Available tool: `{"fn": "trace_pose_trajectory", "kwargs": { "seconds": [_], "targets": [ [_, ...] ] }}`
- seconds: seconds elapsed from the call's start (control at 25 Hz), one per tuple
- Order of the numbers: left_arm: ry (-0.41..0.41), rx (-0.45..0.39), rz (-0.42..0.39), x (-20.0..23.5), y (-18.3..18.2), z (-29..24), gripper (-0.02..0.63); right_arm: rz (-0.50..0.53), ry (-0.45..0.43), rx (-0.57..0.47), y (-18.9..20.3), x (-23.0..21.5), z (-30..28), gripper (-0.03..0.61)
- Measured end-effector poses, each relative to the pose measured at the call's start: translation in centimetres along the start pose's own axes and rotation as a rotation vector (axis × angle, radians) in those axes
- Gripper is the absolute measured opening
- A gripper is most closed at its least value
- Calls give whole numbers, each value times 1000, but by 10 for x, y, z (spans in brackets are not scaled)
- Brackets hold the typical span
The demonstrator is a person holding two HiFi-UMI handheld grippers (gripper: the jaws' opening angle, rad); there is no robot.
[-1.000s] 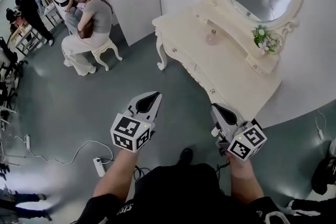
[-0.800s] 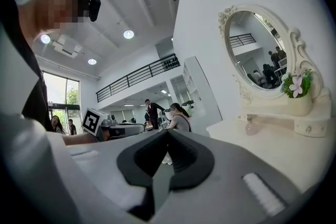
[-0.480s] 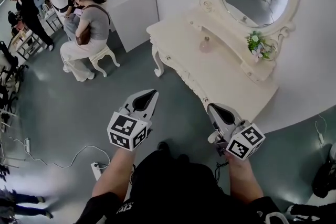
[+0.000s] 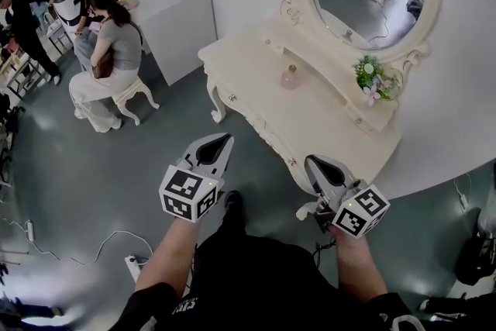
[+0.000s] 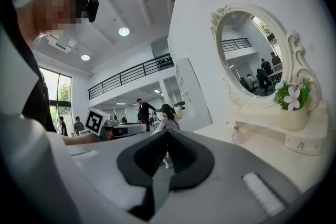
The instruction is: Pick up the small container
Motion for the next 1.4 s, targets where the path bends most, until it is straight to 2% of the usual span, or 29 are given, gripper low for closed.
{"fn": "trace_pose_trajectory", "kwargs": {
  "seconds": [0.48,0.84,1.04,1.4],
  "targets": [
    [77,8,11,117,-30,-90,5,0,80,48,-34,-62,-117,11],
    [128,26,48,198,-33,-124,5,-16,136,54,-54,-78,-194,11],
    [163,32,49,213,-39,-147,5,-19,182,57,-59,-90,-209,11],
    [201,52,50,205,-49,-190,5,8,239,55,-68,-135,-207,12]
  ]
}}
Point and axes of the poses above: the fingertips, and each gripper's own axes: z backward along the fingers, x to its left, y out of its underside, the point moved 5 cm from there along z, backward along the fingers, and after that the axes turned 6 degrees about x, right-handed, at the moved point
